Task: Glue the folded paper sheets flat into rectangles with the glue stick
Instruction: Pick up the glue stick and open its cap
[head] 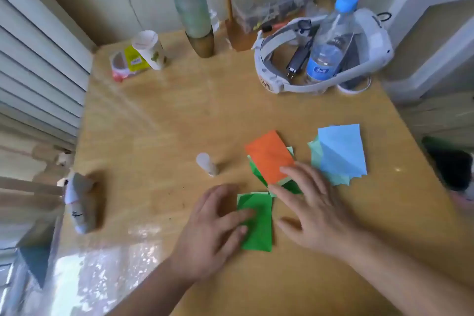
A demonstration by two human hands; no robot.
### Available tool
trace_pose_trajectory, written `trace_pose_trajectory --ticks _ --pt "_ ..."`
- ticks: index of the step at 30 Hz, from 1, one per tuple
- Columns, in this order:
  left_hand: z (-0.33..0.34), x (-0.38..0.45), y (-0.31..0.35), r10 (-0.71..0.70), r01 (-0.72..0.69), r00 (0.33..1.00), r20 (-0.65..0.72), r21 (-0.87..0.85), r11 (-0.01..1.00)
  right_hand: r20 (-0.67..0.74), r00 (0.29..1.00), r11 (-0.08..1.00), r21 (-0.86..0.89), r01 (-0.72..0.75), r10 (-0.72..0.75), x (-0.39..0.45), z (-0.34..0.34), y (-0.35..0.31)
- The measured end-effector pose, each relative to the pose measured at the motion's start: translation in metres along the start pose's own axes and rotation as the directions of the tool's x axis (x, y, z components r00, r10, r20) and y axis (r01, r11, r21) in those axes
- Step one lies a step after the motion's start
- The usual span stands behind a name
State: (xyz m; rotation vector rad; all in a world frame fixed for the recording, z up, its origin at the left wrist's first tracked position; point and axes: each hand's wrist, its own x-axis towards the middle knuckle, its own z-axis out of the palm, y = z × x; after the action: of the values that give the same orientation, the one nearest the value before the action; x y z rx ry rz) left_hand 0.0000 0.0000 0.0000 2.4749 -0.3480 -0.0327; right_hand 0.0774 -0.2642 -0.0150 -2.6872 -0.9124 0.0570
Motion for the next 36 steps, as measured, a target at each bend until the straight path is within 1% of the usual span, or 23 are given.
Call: trace_pose_trajectory --ticks 1,3,4,6,9,12,14,18,21,22,25,26,28,29,31,33,36 --pt "0.004 0.003 -0.004 0.069 -0.069 0.998 -0.003 0.032 0.997 -0.029 0.998 0.999 -0.023 0.046 -0.047 -0.002 0.005 0.001" --pt "0.011 0.007 -0.012 0.104 -0.104 0.995 0.009 0.088 0.991 -0.084 0.992 0.995 -0.049 0.090 -0.094 -0.002 0.014 0.006" --pt "0.015 0.007 -0.017 0.117 -0.116 0.993 0.000 0.133 0.984 -0.122 0.987 0.992 -0.076 0.098 -0.107 -0.005 0.016 0.007" --pt "0.026 0.000 -0.018 0.147 -0.141 0.989 -0.012 0.225 0.964 -0.154 0.981 0.992 -0.076 0.104 -0.115 -0.008 0.022 0.007" --pt "0.036 -0.007 -0.020 0.177 -0.131 0.979 -0.099 0.357 0.925 -0.177 0.976 0.987 -0.123 0.103 -0.124 -0.009 0.027 0.011" --pt "0.040 -0.015 -0.016 0.217 -0.142 0.966 -0.143 0.409 0.902 -0.187 0.972 0.982 -0.150 0.114 -0.141 -0.016 0.028 0.006" --pt "0.037 -0.015 -0.012 0.199 -0.120 0.966 -0.166 0.396 0.910 -0.183 0.972 0.979 -0.168 0.117 -0.147 -0.015 0.025 0.004" --pt "0.027 -0.019 0.001 0.057 0.006 0.980 -0.188 0.320 0.947 -0.161 0.983 0.979 -0.194 0.056 -0.088 -0.017 0.014 -0.002" --pt "0.023 -0.020 0.012 0.046 0.003 0.983 -0.179 0.266 0.964 -0.161 0.986 0.986 -0.165 0.014 -0.041 -0.019 0.011 -0.006" --pt "0.020 -0.020 0.014 0.022 0.022 0.983 -0.184 0.237 0.971 -0.155 0.988 0.988 -0.157 -0.009 -0.016 -0.018 0.009 -0.007" --pt "0.009 -0.022 0.016 -0.173 0.195 0.967 -0.185 0.108 0.975 -0.126 0.991 0.989 -0.139 -0.053 0.035 -0.017 0.008 -0.010" --pt "0.006 -0.022 0.014 -0.213 0.227 0.957 -0.196 0.048 0.973 -0.126 0.991 0.989 -0.138 -0.053 0.036 -0.016 0.008 -0.010" --pt "0.000 -0.024 0.006 -0.245 0.239 0.938 -0.243 -0.057 0.969 -0.131 0.991 0.987 -0.156 -0.046 0.026 -0.013 0.008 -0.010" --pt "-0.002 -0.024 0.002 -0.254 0.243 0.931 -0.263 -0.073 0.967 -0.131 0.991 0.986 -0.163 -0.047 0.026 -0.013 0.008 -0.009" --pt "-0.006 -0.024 -0.006 -0.264 0.257 0.926 -0.271 -0.063 0.964 -0.136 0.990 0.986 -0.157 -0.051 0.029 -0.014 0.009 -0.007" --pt "-0.009 -0.021 -0.015 -0.253 0.259 0.934 -0.250 -0.010 0.966 -0.162 0.987 0.990 -0.134 -0.033 0.011 -0.014 0.009 -0.007" --pt "-0.014 -0.017 -0.029 -0.193 0.212 0.961 -0.196 0.085 0.973 -0.194 0.980 0.993 -0.117 0.012 -0.034 -0.014 0.015 -0.002"
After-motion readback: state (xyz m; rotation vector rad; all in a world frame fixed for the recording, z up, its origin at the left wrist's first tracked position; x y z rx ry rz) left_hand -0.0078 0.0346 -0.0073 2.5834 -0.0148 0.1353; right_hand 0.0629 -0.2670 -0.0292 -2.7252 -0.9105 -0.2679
